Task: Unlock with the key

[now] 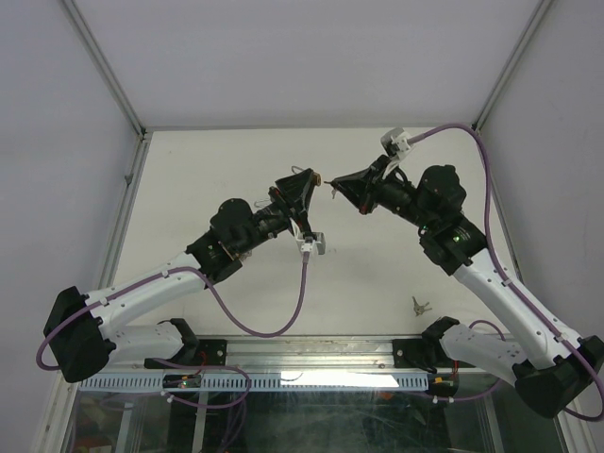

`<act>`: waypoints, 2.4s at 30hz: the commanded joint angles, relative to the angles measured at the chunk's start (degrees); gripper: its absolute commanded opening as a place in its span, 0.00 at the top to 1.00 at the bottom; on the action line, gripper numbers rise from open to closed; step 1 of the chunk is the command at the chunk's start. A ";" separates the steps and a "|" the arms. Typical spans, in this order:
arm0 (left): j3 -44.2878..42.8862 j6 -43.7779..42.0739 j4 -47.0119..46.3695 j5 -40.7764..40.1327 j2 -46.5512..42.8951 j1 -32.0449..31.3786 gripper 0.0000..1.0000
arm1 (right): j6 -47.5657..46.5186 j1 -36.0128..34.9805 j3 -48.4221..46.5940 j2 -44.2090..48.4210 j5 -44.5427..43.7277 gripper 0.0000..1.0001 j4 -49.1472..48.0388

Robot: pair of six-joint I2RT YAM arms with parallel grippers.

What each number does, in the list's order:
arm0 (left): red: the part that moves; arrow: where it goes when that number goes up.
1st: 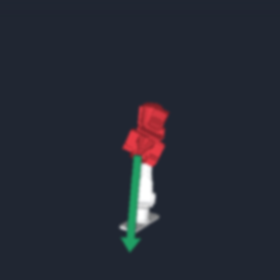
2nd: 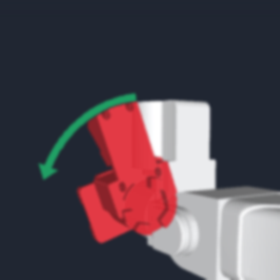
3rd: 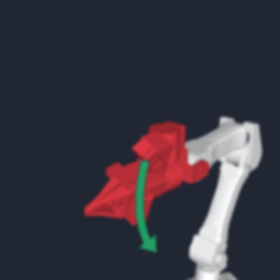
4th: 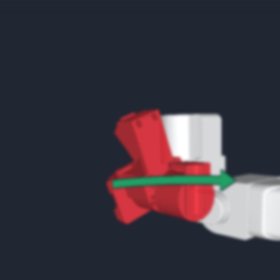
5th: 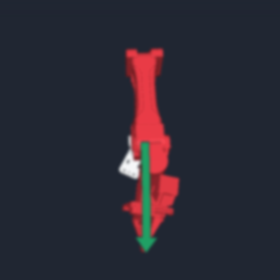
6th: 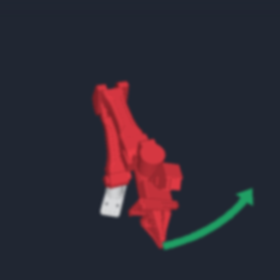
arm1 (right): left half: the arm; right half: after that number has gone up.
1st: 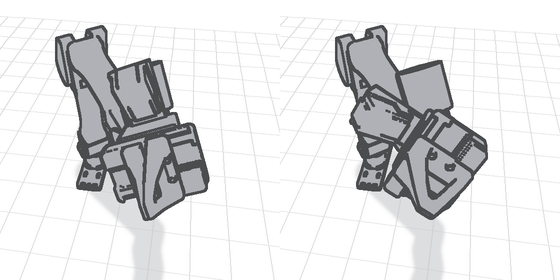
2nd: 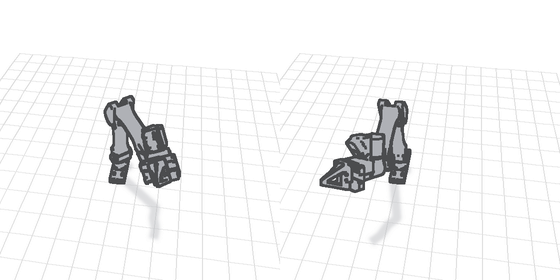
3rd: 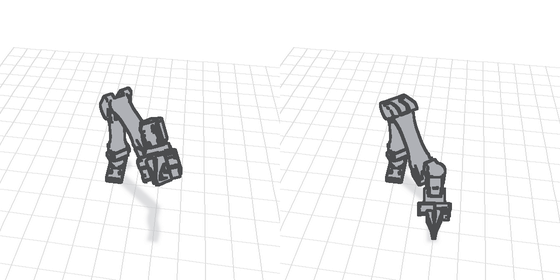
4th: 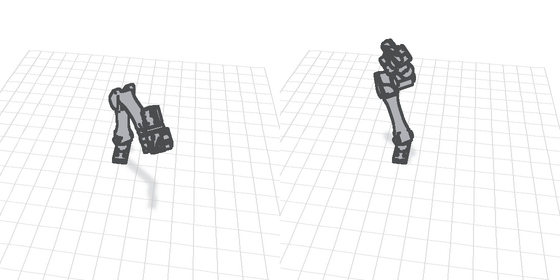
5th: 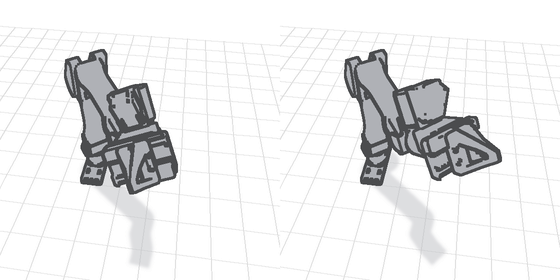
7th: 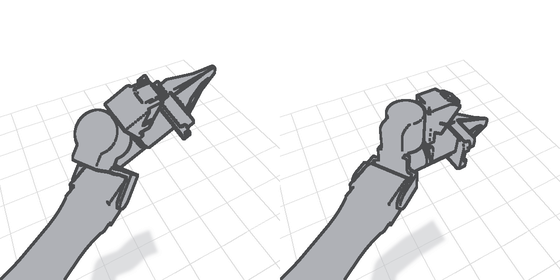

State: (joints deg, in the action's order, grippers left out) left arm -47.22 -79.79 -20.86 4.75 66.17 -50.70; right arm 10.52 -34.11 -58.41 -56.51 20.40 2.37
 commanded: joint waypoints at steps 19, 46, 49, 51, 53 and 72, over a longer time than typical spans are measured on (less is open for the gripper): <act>-2.88 0.87 -2.50 -0.49 0.10 -0.54 1.00 | 5.70 -0.18 1.10 -1.41 -1.58 1.00 -9.22; -3.28 0.29 -2.17 -0.93 0.55 -0.54 1.00 | 5.01 -1.02 2.24 -2.48 -3.55 1.00 -9.98; -3.39 -0.29 -1.99 -1.02 0.84 -0.54 1.00 | 5.01 -1.05 1.73 -2.53 -3.55 1.00 -9.98; -3.52 -0.53 -1.99 -0.81 1.11 -0.57 1.00 | 5.01 -1.28 1.58 -2.99 -3.55 1.00 -10.59; -3.74 -0.29 -2.13 -0.71 1.44 -0.54 1.00 | 5.01 -1.52 1.21 -3.64 -3.55 1.00 -10.95; -5.34 -3.88 -4.26 -1.62 4.43 -0.55 1.00 | 7.50 -4.82 1.53 -7.65 -7.24 1.00 -17.90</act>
State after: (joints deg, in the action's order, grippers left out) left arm -49.06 -82.04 -20.12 -0.27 69.87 -50.50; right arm 16.69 -37.21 -55.68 -63.11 12.29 -8.34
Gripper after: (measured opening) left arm 0.264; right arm 0.010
